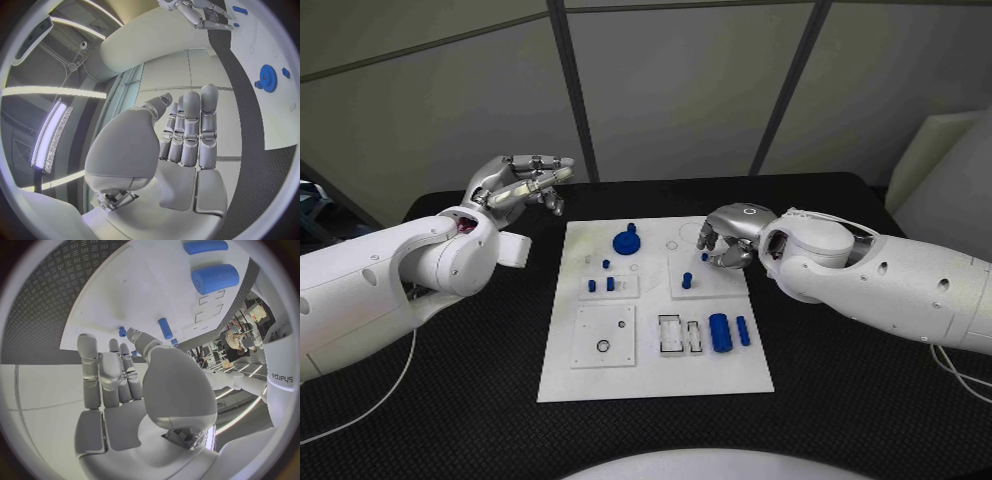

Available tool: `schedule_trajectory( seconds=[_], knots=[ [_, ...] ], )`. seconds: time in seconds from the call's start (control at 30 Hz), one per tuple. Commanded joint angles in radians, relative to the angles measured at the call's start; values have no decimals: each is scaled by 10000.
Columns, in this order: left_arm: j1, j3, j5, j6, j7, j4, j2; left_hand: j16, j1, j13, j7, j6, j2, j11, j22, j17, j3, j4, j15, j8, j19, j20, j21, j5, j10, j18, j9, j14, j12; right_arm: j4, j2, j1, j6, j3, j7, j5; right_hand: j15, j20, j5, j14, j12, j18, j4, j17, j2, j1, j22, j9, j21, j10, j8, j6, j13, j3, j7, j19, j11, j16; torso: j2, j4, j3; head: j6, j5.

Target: Assemble the parts on the task board

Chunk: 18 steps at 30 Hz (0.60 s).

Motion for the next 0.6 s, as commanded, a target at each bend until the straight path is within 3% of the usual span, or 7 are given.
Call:
schedule_trajectory(
  seconds=[0.03,0.6],
  knots=[
    [9,4,365,21,360,59,-4,-36,-23,12,-31,69,86,10,-13,-11,-58,9,-22,66,-73,0,-39,-67,-81,-168,-17,-68,35,-74,74,-6,276,-55,-137,-364,76,-9,72,657,-13,-90,-23,71,-38,109,184,18,152,17,17,-20,13,105,3,141,15,150,7,-3,7,-16,28],
    [8,3,382,51,349,51,9,-48,11,22,-32,84,100,7,-98,-48,-68,-9,-23,77,-123,2,-162,-64,-89,-148,-22,-93,69,-437,351,-86,353,-124,-94,-422,53,-6,159,619,43,-171,-40,280,124,259,743,57,620,357,76,249,25,491,42,381,-12,633,3,-13,13,-67,60]
  ],
)
